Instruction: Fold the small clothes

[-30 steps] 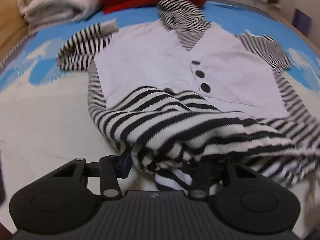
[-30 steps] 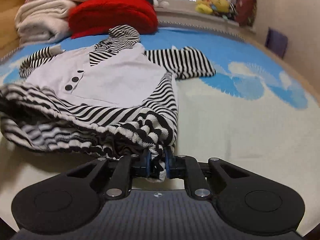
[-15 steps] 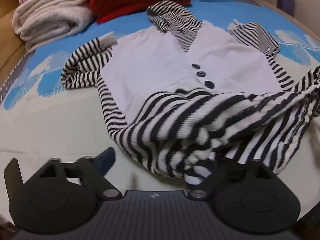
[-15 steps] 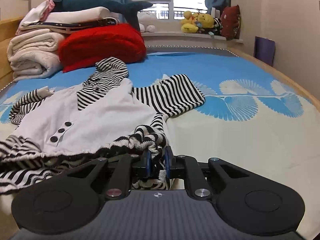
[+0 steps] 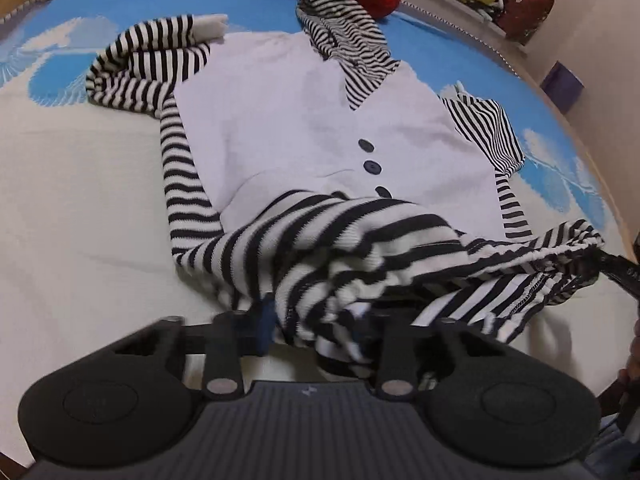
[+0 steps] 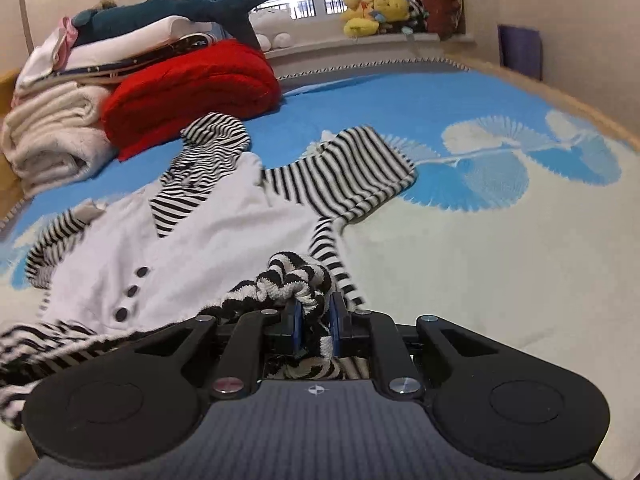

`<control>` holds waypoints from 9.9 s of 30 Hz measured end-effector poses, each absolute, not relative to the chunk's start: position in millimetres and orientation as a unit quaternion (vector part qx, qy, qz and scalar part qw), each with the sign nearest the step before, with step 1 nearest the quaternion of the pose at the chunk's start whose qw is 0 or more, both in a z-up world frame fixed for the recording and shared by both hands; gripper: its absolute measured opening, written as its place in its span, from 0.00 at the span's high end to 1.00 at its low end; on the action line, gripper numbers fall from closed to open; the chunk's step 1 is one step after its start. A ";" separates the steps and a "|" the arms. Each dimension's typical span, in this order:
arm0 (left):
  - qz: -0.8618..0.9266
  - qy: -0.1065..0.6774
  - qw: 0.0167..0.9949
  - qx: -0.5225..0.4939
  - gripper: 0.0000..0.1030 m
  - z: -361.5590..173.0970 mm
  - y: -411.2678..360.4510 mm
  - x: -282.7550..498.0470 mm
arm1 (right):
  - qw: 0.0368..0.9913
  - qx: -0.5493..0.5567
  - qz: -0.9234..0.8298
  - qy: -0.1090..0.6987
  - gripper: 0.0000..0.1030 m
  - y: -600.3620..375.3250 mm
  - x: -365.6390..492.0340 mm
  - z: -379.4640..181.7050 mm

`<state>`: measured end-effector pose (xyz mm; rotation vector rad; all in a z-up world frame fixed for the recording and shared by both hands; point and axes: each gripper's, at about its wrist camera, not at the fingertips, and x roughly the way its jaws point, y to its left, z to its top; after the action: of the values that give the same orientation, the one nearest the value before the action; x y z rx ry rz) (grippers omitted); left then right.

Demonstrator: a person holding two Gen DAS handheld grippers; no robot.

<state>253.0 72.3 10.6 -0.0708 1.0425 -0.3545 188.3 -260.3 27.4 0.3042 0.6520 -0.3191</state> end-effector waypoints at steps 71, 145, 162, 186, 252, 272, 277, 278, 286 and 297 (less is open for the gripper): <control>-0.149 0.422 0.891 -0.074 0.94 35.2 86.8 226.5 | 0.857 -0.017 -0.198 0.476 0.95 -258.5 203.8 -42.1; -0.164 0.493 0.855 0.002 0.00 -19.4 -12.7 269.7 | 0.864 -0.033 -0.182 0.468 0.26 -243.2 194.9 -43.3; -0.168 0.498 0.829 -0.193 0.00 -18.6 14.8 299.1 | 0.866 -0.005 -0.177 0.467 0.23 -251.8 200.4 -42.5; -0.192 0.415 0.886 -0.070 0.35 9.6 -12.6 287.2 | 0.873 -0.007 -0.166 0.458 0.35 -243.0 186.6 -34.8; -0.079 0.456 0.885 -0.054 0.48 15.9 131.3 197.5 | 0.881 0.121 -0.140 0.436 0.32 -293.8 190.8 -15.5; -0.108 0.514 0.851 -0.025 0.87 -4.6 83.6 191.8 | 0.865 0.166 -0.057 0.469 0.95 -258.6 197.5 9.7; -0.117 0.554 0.824 0.024 0.72 -39.5 78.2 168.7 | 0.841 0.155 -0.033 0.518 0.95 -279.9 138.8 -13.5; -0.109 0.547 0.829 0.032 0.59 -38.8 77.8 170.8 | 0.830 0.147 -0.031 0.536 0.94 -277.0 135.7 -27.9; -0.070 0.498 0.863 -0.045 0.11 -10.0 107.8 175.9 | 0.861 0.135 -0.005 0.491 0.43 -277.4 138.3 -11.4; 0.005 0.445 0.894 0.049 0.00 10.2 96.1 241.9 | 0.886 0.134 -0.116 0.428 0.36 -341.0 220.8 0.3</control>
<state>241.9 96.1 10.2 0.1011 0.9224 0.0099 220.8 -341.0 0.3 0.2792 0.8901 -0.2421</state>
